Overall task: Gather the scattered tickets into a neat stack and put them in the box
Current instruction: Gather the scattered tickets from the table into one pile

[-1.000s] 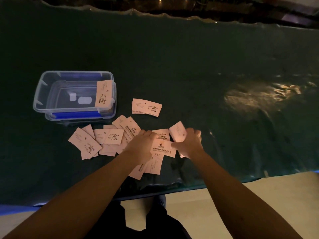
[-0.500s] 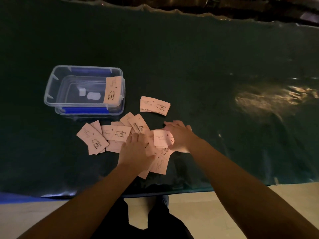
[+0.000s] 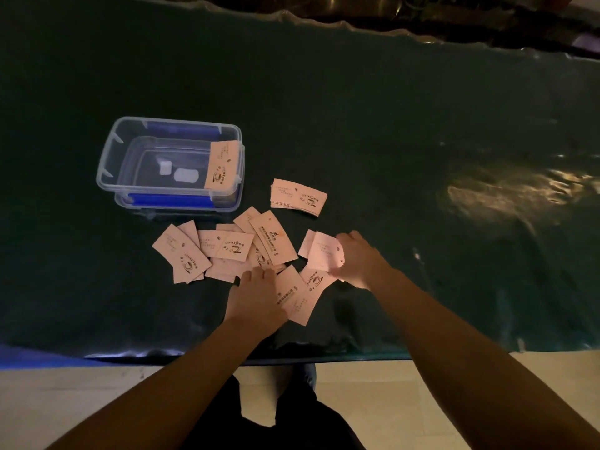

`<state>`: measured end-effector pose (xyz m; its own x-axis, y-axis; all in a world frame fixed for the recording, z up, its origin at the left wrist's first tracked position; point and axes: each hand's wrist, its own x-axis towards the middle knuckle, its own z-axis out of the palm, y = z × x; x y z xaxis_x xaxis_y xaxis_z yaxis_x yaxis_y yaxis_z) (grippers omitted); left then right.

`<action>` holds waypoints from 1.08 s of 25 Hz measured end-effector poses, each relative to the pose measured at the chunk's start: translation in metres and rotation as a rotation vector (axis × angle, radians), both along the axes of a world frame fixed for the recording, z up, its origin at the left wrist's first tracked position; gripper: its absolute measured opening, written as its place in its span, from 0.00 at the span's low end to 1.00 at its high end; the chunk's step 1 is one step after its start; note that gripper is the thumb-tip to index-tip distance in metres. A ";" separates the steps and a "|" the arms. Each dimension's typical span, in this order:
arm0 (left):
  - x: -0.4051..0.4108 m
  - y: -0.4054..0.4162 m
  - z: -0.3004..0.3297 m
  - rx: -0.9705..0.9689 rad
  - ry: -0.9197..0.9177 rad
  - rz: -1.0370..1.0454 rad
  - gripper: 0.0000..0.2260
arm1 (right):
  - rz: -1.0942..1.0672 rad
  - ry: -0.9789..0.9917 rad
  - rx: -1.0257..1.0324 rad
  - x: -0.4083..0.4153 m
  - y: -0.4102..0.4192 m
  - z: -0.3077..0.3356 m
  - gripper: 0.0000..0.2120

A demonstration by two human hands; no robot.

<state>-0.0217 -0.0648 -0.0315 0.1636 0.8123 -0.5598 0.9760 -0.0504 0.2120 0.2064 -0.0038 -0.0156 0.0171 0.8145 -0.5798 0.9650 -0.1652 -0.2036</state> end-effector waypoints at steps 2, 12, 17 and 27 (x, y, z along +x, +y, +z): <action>0.002 0.000 0.001 0.020 0.030 -0.045 0.37 | -0.081 0.027 -0.002 0.007 -0.007 -0.001 0.37; 0.032 -0.010 -0.013 0.087 -0.173 0.025 0.33 | -0.310 0.241 0.069 0.031 -0.032 0.009 0.25; 0.046 -0.017 -0.017 0.135 -0.121 0.006 0.40 | -0.199 0.216 0.057 0.025 -0.031 0.017 0.23; 0.042 -0.018 -0.027 0.111 -0.119 0.058 0.42 | 0.346 -0.028 -0.035 -0.011 -0.022 0.014 0.34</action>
